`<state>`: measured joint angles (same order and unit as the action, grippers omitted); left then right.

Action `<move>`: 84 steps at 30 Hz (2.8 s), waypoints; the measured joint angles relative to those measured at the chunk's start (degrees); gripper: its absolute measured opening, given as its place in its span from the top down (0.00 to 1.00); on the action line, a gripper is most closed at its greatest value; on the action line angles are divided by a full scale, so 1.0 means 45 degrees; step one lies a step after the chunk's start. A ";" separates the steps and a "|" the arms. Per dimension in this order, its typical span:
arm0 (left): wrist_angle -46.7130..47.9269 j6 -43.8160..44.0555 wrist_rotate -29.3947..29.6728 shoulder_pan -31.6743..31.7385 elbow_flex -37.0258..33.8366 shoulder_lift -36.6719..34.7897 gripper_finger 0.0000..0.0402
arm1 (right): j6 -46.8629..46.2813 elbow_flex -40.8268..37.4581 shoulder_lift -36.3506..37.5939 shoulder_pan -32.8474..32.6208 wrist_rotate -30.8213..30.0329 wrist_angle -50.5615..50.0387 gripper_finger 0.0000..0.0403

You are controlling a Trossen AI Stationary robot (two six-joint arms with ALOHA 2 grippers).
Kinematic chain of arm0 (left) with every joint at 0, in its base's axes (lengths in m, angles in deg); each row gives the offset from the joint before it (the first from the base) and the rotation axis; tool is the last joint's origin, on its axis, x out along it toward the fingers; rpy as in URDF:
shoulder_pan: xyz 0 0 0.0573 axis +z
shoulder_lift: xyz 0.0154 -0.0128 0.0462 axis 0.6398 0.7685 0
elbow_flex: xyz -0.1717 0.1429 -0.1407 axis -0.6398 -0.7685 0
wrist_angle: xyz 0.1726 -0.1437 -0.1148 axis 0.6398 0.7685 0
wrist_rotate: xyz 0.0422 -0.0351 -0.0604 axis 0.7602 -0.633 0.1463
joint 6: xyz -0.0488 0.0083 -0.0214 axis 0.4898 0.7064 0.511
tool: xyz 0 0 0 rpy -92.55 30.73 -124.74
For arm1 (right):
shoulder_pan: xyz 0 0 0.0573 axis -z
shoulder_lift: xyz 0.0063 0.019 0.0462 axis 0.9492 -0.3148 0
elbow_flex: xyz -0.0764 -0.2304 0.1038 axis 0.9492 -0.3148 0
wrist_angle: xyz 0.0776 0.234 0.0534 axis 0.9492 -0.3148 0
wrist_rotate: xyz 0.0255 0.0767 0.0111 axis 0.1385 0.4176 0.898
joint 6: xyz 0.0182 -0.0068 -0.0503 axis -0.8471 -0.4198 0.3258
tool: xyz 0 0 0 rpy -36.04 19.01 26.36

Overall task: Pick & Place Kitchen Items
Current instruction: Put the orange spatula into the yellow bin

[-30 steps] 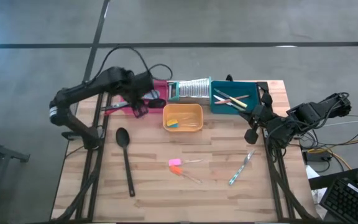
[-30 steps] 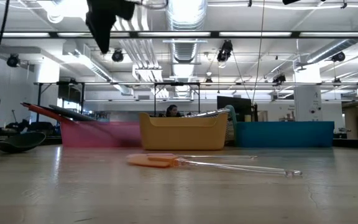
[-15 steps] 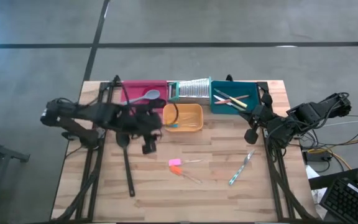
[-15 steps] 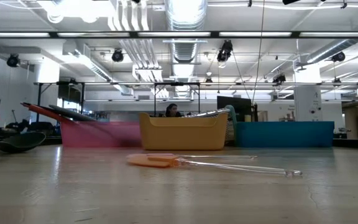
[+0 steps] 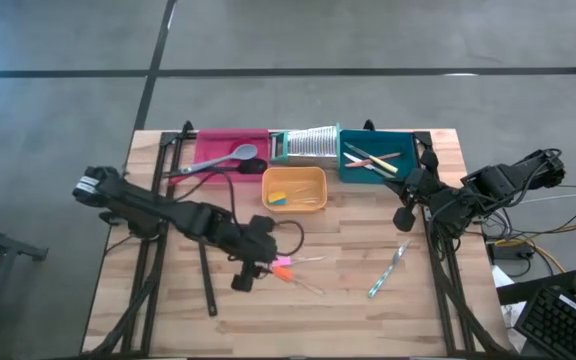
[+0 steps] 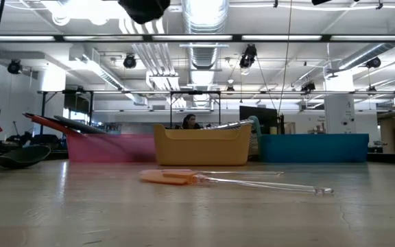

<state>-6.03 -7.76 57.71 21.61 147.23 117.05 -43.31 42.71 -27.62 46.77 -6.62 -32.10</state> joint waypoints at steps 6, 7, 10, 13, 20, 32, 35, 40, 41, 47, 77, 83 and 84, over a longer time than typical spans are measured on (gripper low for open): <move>-0.0028 -0.3524 -0.0636 -0.0028 -0.0832 0.0489 0.59 | 0.0000 0.0000 -0.0001 0.0000 -0.0005 0.0015 0.98; -0.0029 -0.3653 -0.0631 -0.0009 -0.0873 0.0607 0.59 | 0.0001 0.0000 -0.0005 0.0000 -0.0005 0.0015 0.98; -0.0053 -0.3758 -0.0631 0.0047 -0.0874 0.1098 0.59 | 0.0021 0.0000 -0.0005 0.0001 -0.0005 0.0021 0.98; -0.0056 -0.4320 -0.0626 0.0053 -0.0794 0.1755 0.59 | 0.0010 0.0000 -0.0005 0.0000 -0.0005 0.0024 0.98; 0.0021 -0.5586 -0.0322 0.0053 -0.0365 0.3460 0.59 | 0.0010 0.0000 -0.0005 0.0000 -0.0005 0.0029 0.98; 0.0564 -0.7355 0.1083 0.0102 0.1416 0.5713 0.59 | 0.0005 0.0000 -0.0005 0.0001 0.0365 0.0025 0.98; 0.0720 -0.7707 0.1113 0.0098 0.1631 0.6181 0.59 | 0.0015 0.0000 -0.0005 0.0003 0.0568 0.0024 0.98; 0.0857 -0.8148 0.2005 0.0092 0.1701 0.6683 0.59 | 0.0005 0.0000 -0.0005 0.0000 0.0635 0.0019 0.98; 0.0854 -0.8234 0.2075 0.0092 0.1701 0.6751 0.59 | 0.0005 0.0000 -0.0005 0.0000 0.0632 0.0019 0.98; 0.0832 -0.8372 0.2156 0.0072 0.1701 0.6820 0.59 | 0.0005 0.0000 -0.0005 0.0004 0.0636 0.0010 0.98; -0.0052 -0.8027 -0.1656 0.0146 0.1027 0.6862 0.77 | 0.0005 0.0000 -0.0005 0.0002 0.0636 0.0010 0.98; 0.0130 -0.7963 -0.1503 0.0159 0.1115 0.6862 0.95 | 0.0001 0.0000 -0.0005 0.0003 0.0635 0.0010 0.98; 0.0272 -0.7897 -0.1466 0.0151 0.1209 0.6868 0.95 | 0.0004 0.0000 -0.0005 0.0001 0.0636 0.0010 0.98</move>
<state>-4.81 -43.30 51.11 22.28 152.68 147.96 -43.30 42.71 -27.64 46.77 -3.76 -32.06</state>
